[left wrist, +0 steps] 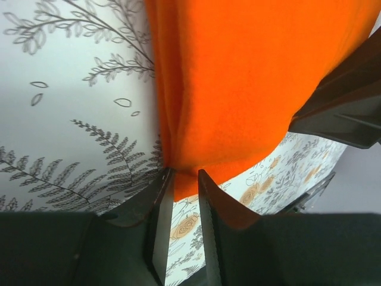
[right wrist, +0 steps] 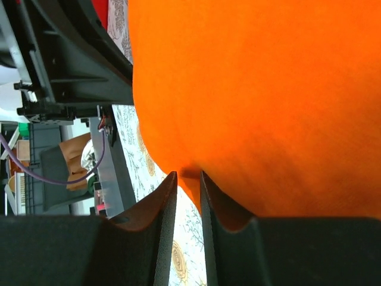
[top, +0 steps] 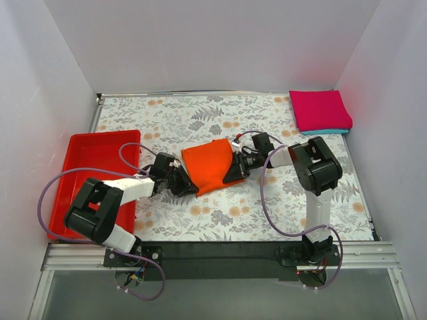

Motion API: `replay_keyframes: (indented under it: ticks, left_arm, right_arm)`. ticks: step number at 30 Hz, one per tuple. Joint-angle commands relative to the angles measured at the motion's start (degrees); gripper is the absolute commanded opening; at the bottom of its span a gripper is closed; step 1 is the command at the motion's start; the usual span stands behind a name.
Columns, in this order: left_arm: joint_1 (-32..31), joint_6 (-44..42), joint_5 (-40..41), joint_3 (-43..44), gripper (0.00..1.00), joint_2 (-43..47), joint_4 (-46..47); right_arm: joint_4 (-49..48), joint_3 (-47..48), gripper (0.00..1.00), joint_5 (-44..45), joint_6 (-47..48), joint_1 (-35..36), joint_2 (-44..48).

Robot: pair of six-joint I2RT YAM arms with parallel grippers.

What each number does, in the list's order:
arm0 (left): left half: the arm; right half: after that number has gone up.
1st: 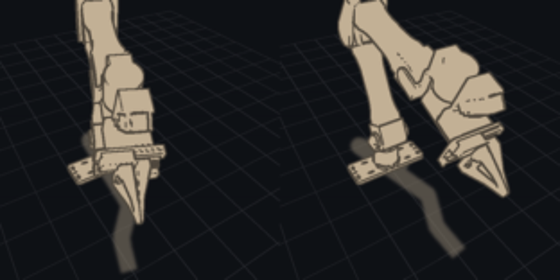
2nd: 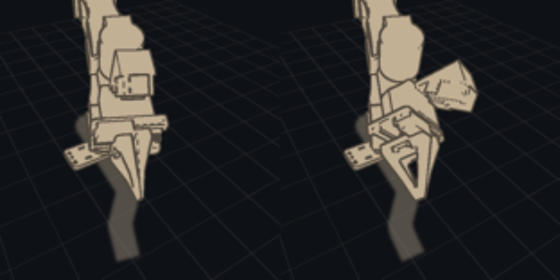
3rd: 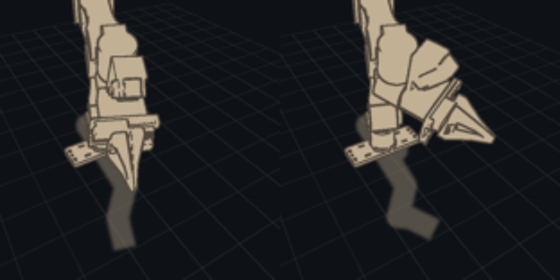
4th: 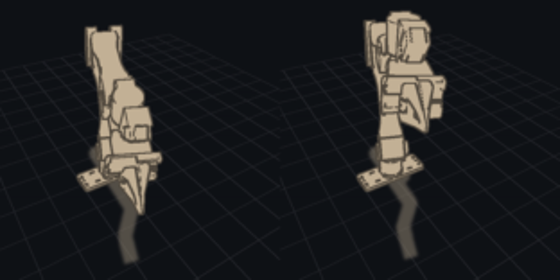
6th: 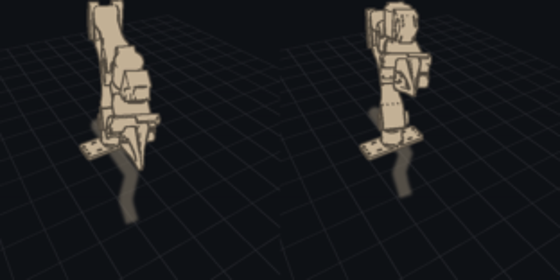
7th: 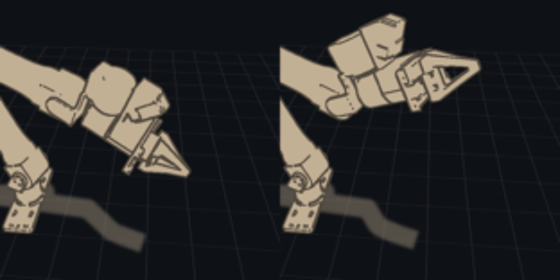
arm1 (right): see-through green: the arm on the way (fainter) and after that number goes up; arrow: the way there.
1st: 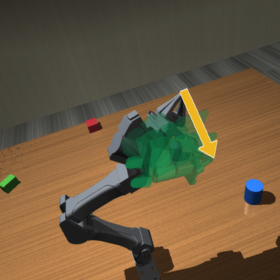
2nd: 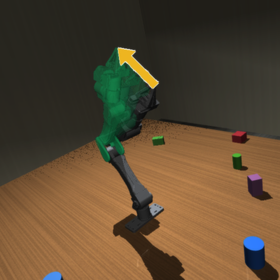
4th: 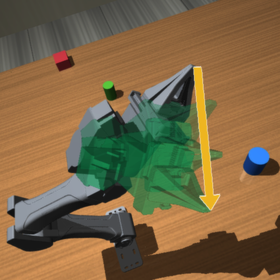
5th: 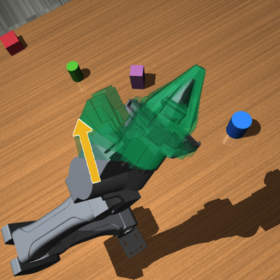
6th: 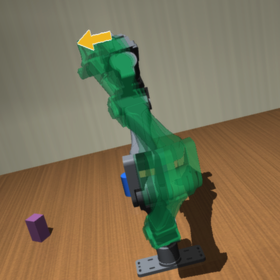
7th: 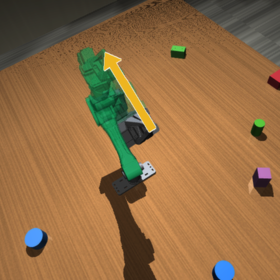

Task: Fold and stack the t-shirts
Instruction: Neatly place the folded tshirt to the corner

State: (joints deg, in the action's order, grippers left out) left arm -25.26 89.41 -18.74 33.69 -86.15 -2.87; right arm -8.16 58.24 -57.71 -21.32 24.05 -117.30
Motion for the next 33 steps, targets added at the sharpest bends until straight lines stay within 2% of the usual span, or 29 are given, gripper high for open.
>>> replay_keyframes:
  ticks: [1, 4, 7, 9, 10, 11, 12, 13, 15, 16, 17, 18, 19, 20, 22, 27, 33]
  left_arm:
    - [1.9, 0.2, 2.7, -3.4, 0.23, -1.4, 0.1]
    - [2.6, -1.9, 2.7, -2.2, 0.23, 0.8, -1.5]
    - [2.6, -3.9, 3.7, 0.9, 0.3, 4.8, -5.1]
    - [2.4, -6.3, 5.6, 3.4, 0.39, 6.7, -9.0]
    - [2.2, -7.2, 6.5, 5.9, 0.43, 8.5, -10.3]
    - [1.4, -9.1, 7.5, 7.1, 0.45, 9.3, -12.4]
    - [0.8, -10.1, 10.3, 8.3, 0.52, 10.6, -13.5]
    - [0.0, -11.3, 11.7, 9.8, 0.55, 10.9, -14.4]
    - [-3.6, -14.5, 14.8, 13.9, 0.62, 11.2, -16.7]
    - [-5.0, -15.5, 17.7, 15.2, 0.64, 10.3, -17.2]
    - [-7.9, -16.4, 19.3, 18.0, 0.65, 9.5, -17.9]
    - [-9.4, -18.4, 21.0, 19.4, 0.66, 8.7, -18.2]
    - [-11.0, -19.3, 22.7, 20.7, 0.67, 7.3, -18.6]
    - [-14.2, -20.6, 25.5, 22.4, 0.67, 4.7, -19.0]
    - [-16.9, -23.3, 27.6, 27.0, 0.67, 1.3, -19.4]
    - [-24.1, -26.9, 32.4, 36.9, 0.63, -10.1, -18.9]
    - [-29.0, -30.8, 34.5, 44.2, 0.53, -19.9, -18.1]
  right_arm:
    - [0.3, -0.4, 0.25, 1.5, 4.2, -2.3, -1.6]
    - [1.0, -1.1, 0.25, 1.5, 3.3, -2.8, 3.6]
    - [2.3, -1.8, 0.26, 4.0, 2.1, -3.1, 10.6]
    - [6.1, -1.7, 0.28, 6.3, 2.6, -3.3, 15.7]
    - [8.1, -0.7, 0.3, 10.6, 3.7, -3.4, 17.2]
    - [14.9, 0.0, 0.31, 12.6, 5.0, -3.5, 18.7]
    - [17.7, 0.8, 0.36, 15.0, 6.7, -3.6, 21.6]
    - [20.4, 2.0, 0.38, 21.4, 7.5, -3.7, 23.0]
    - [27.8, 2.8, 0.45, 28.0, 8.4, -3.9, 27.7]
    - [30.0, 3.0, 0.48, 36.3, 8.1, -4.1, 29.5]
    - [31.3, 2.6, 0.53, 39.8, 7.8, -4.3, 31.3]
    - [33.2, 2.2, 0.64, 42.7, 7.6, -4.6, 35.2]
    - [34.2, 1.9, 0.68, 47.6, 7.3, -5.4, 36.9]
    - [35.0, 1.4, 0.82, 49.3, 6.4, -6.0, 38.7]
    - [36.6, 0.5, 0.98, 53.7, 5.6, -8.0, 43.7]
    - [37.8, -3.1, 0.98, 60.1, 3.3, -12.1, 52.5]
    - [41.4, -5.2, 0.98, 59.7, 2.6, -16.7, 53.6]
